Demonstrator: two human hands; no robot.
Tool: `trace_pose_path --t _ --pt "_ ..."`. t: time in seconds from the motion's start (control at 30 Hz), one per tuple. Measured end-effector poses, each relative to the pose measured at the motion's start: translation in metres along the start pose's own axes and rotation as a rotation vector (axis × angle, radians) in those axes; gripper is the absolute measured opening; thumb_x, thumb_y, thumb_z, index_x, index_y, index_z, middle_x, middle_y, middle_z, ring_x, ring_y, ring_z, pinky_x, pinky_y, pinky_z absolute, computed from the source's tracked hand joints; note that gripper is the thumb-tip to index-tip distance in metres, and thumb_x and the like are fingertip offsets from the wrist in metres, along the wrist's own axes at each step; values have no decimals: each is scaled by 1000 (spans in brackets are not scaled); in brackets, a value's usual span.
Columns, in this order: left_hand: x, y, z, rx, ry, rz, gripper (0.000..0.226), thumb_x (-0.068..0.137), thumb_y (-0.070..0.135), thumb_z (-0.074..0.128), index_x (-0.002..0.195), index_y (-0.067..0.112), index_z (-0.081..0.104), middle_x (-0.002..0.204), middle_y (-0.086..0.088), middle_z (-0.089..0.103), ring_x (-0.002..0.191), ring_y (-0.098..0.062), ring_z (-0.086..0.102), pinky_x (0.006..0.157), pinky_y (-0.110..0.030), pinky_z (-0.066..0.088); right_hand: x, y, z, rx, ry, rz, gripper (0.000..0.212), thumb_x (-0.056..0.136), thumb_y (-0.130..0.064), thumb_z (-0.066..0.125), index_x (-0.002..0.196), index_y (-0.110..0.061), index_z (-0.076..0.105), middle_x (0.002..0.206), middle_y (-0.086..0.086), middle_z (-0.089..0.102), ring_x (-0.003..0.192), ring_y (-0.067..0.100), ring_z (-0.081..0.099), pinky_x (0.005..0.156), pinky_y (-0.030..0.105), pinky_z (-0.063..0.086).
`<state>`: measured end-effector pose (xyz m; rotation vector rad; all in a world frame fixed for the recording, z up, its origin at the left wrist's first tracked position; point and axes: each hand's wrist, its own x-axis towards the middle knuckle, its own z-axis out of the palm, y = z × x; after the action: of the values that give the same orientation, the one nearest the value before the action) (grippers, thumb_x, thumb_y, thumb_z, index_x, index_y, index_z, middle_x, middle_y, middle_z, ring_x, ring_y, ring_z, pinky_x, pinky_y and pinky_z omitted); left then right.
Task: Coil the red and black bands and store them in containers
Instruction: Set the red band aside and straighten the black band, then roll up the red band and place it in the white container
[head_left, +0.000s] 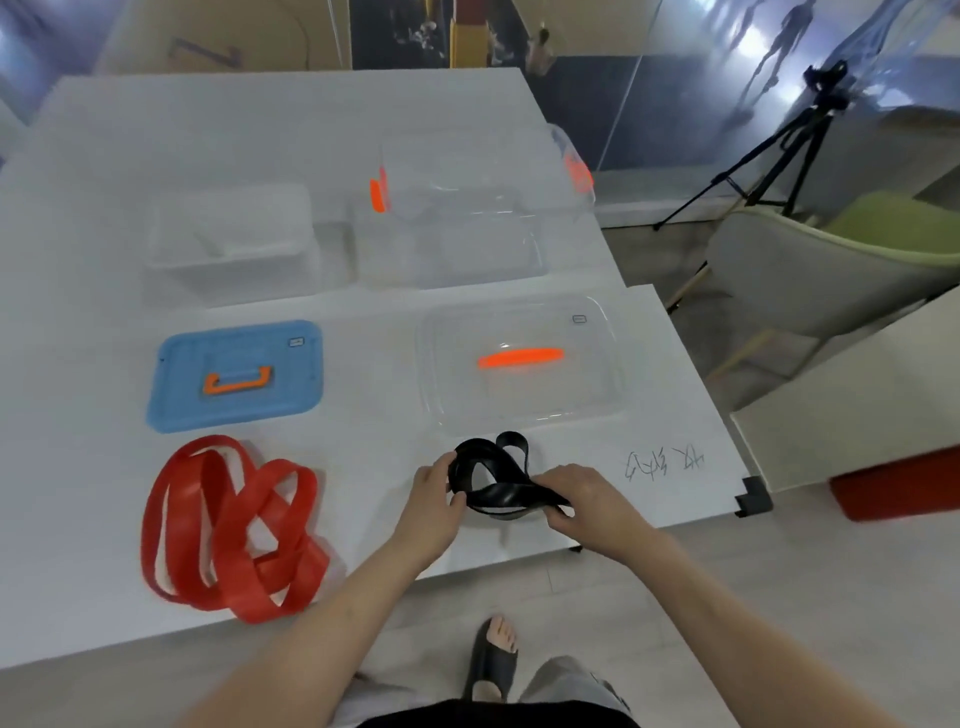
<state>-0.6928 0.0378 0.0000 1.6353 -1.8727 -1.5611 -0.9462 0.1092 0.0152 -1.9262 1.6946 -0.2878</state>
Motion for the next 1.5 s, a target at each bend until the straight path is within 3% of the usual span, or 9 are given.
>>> trace_pose_path --t 0.13,0.23,0.33,0.43,0.53,0.77,1.03,1.2,1.5 --pt "6 11 32 103 -28 -38 57 103 15 47 156 27 30 138 -5 39 106 -13 55 95 -27 47 1 45 -12 -38 -61 -73 34 90 -16 62 120 -32 68 89 -25 56 84 6 49 83 24 43" --pt "10 17 50 177 -50 -58 58 104 16 46 159 25 27 140 -5 38 105 -19 58 86 -17 40 5 71 -19 -56 -89 -91 36 90 -15 62 122 -32 68 93 -19 67 89 13 57 87 31 49" --pt "14 19 62 278 -75 -48 65 103 12 47 161 18 19 140 -7 36 95 -13 51 78 -12 34 8 96 -14 -52 -123 -76 42 89 -14 64 128 -30 68 103 -13 72 98 16 61 95 34 49" --pt "21 18 69 366 -108 -75 69 103 14 47 162 13 11 142 -11 38 106 -19 52 85 -20 39 9 111 -4 -96 -189 18 53 89 -16 66 140 -25 59 129 -5 67 121 21 58 116 42 40" --pt "23 15 76 422 -182 -124 73 104 19 47 163 10 5 148 -15 37 126 -27 50 104 -29 40 7 110 8 -156 -228 113 67 90 -25 68 153 -22 44 151 -1 51 144 22 43 130 42 15" --pt "22 18 72 442 -197 -193 77 104 23 44 163 11 -3 158 -19 29 143 -33 36 115 -36 33 3 92 15 -216 -161 179 84 89 -53 67 159 -22 33 164 4 32 158 28 22 130 47 9" --pt "7 19 55 417 -126 -123 67 105 23 43 163 17 11 154 -16 38 138 -32 44 112 -38 39 8 45 12 -166 -31 200 61 99 -43 60 153 -20 43 160 5 41 151 25 35 122 42 28" --pt "-10 8 25 418 8 -62 60 106 24 42 161 18 21 154 -12 39 137 -29 47 107 -37 44 20 1 16 -155 37 144 48 101 -36 57 145 -19 53 152 3 51 144 26 45 116 41 38" --pt "-53 -42 -64 443 271 -11 52 104 24 46 154 19 38 143 -8 50 124 -26 56 96 -37 52 75 -97 49 -183 -1 -8 45 103 -36 52 147 -23 51 153 0 50 143 24 44 113 42 40"
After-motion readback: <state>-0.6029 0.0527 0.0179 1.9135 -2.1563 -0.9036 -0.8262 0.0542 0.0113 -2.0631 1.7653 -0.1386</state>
